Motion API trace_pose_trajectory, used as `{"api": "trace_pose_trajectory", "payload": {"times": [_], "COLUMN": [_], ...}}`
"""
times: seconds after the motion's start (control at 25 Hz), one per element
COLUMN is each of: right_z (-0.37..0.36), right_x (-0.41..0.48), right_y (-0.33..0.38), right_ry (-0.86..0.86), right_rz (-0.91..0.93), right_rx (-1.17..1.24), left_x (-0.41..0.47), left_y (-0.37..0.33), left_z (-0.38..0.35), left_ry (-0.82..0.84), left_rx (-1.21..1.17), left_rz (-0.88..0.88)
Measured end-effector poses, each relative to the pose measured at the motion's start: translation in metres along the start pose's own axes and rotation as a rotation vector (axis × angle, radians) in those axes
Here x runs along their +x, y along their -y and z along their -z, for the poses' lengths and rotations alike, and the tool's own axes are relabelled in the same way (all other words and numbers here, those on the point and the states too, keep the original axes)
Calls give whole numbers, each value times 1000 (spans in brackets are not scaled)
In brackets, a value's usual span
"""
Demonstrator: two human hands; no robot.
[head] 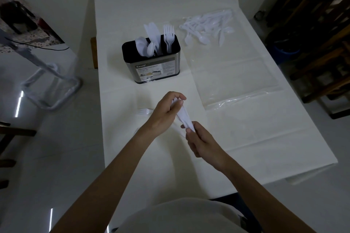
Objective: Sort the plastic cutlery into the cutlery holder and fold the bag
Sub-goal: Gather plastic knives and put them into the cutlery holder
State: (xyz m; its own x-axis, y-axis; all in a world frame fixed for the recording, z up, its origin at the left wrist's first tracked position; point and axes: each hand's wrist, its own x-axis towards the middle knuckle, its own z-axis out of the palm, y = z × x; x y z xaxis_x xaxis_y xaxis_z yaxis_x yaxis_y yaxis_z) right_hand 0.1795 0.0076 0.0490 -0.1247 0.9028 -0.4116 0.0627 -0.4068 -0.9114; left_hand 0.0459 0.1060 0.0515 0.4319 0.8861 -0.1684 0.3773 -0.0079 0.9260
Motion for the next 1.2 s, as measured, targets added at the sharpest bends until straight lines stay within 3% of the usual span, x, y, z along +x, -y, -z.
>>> {"api": "trace_pose_trajectory", "payload": {"times": [0.16, 0.36, 0.48, 0.6, 0.68, 0.76, 0.92, 1.08, 1.2], "right_z": [6, 26, 30, 28, 30, 34, 46, 50, 43], "right_x": [3, 21, 33, 46, 57, 71, 116, 167, 203], "right_y": [4, 28, 37, 47, 57, 70, 113, 165, 183], "right_ry": [187, 360, 396, 421, 413, 380, 116, -211, -316], "right_rz": [-142, -137, -149, -109, -77, -37, 80, 311, 412], "right_rx": [96, -354, -235, -275, -344, -382, -329, -299, -340], "left_x": [1, 2, 12, 22, 27, 34, 56, 89, 112], "left_y": [-1, -9, -14, -20, -24, -24, -12, 7, 15], "left_z": [10, 17, 26, 38, 45, 57, 97, 124, 126], "left_ry": [120, 208, 272, 284, 166, -78, -603, -693, -677], "left_rx": [-43, -57, -64, -63, -40, -60, -108, -177, -281], "left_rz": [7, -5, -66, -68, -77, -70, -119, 150, 257]}}
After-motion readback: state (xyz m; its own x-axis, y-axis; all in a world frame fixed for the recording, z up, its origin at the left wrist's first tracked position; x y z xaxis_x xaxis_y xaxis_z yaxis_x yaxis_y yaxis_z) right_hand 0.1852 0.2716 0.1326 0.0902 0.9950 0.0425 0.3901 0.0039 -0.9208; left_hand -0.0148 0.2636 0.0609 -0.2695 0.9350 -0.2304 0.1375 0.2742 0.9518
